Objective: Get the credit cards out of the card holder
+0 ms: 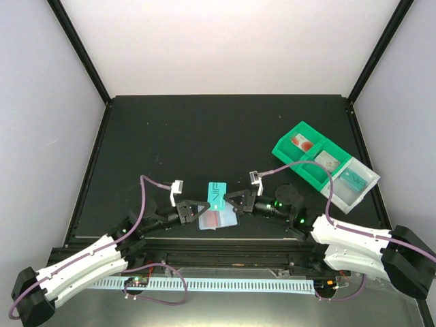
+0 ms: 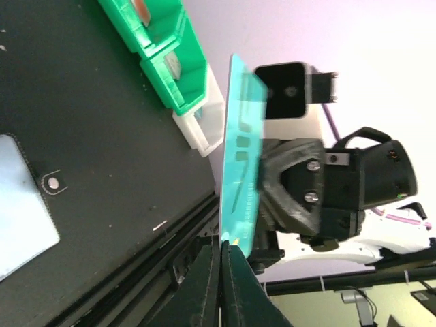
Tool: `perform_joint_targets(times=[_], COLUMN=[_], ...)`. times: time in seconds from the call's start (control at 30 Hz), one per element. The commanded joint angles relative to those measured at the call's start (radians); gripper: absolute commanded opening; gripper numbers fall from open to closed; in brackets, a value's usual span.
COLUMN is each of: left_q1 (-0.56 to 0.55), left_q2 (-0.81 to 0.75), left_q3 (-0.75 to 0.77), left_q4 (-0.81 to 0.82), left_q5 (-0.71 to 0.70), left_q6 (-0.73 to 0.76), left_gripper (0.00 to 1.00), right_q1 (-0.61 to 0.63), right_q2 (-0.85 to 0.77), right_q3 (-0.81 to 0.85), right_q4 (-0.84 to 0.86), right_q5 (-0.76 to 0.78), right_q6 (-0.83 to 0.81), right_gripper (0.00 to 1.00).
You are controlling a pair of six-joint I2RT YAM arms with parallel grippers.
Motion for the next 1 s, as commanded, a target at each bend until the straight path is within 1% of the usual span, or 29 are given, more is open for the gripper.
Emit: perform_joint_targets(times=[0.0,0.03,0.13,0.27,0.4,0.53,0.63,0.77,0.9,0.97], left_q1=[0.007,0.007,0.007,0.007,0.007,0.007,0.007,0.007,0.007,0.007], left_q2=[-0.041,-0.053,-0.110,-0.173,-0.185,-0.173,-0.156,-0.108,-0.050,-0.032], left_q3=[-0.017,-0.018,-0.015,0.017,0.078,0.111,0.125,0.142,0.156,0.162], left_q4=[0.045,0.032,-0.017,-0.132,-0.319,-0.390,-0.395,-0.379,-0.357,-0.357], left_q5=[0.012,0.011,0.003,0.006,0.052,0.166,0.250,0.351,0.435,0.454], left_q6=[-0.004,0.013,0.052,0.141,0.262,0.347,0.396,0.446,0.473,0.486], left_gripper=[0.01,0.02,0.02,0.02,0.01,0.02,0.02,0.02,0.02,0.02], right_q1=[-0.001,-0.002,-0.003,-0.005,-0.010,-0.011,-0.011,-0.011,-0.011,-0.012], right_q2=[-0.023,-0.030,-0.073,-0.173,-0.224,-0.218,-0.183,-0.102,-0.022,0.010], right_q3=[-0.004,0.001,0.030,0.127,0.259,0.384,0.465,0.542,0.555,0.549], right_q4=[-0.013,-0.041,-0.166,-0.476,-0.774,-0.986,-1.080,-1.154,-1.147,-1.136], right_q5=[-0.019,-0.020,-0.016,0.046,0.079,0.033,-0.043,-0.144,-0.241,-0.281], right_q6=[-0.028,-0.047,-0.128,-0.316,-0.554,-0.742,-0.837,-0.916,-0.941,-0.947], right_gripper=[0.02,0.04,0.14,0.24,0.24,0.24,0.24,0.26,0.27,0.27])
